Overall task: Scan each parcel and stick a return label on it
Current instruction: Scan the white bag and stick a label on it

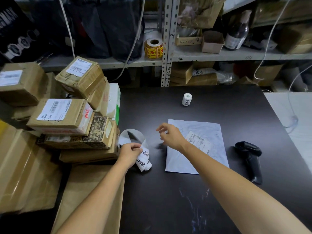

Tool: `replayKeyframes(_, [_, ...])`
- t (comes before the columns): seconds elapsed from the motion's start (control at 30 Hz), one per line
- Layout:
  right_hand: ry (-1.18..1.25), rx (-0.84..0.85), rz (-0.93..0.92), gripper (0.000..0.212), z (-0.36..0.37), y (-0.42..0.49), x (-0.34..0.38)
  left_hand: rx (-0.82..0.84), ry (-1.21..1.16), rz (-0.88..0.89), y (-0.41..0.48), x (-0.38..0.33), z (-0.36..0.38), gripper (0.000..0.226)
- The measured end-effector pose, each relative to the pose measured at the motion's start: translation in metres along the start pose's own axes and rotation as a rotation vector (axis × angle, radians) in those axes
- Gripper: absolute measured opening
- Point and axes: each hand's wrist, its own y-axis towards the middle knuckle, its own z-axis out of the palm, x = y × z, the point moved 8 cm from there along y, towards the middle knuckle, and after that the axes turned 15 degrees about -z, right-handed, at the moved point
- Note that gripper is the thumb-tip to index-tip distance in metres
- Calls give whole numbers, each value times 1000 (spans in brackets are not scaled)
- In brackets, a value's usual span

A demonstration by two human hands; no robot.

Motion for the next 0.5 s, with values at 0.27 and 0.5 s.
replayKeyframes(0.27, [-126, 156, -44, 24, -4, -15, -6, 46, 37, 65, -10, -14, 21, 21])
replayKeyframes(0.5, [-167, 191, -71, 17, 31, -9, 2, 78, 19, 99, -16, -12, 18, 16])
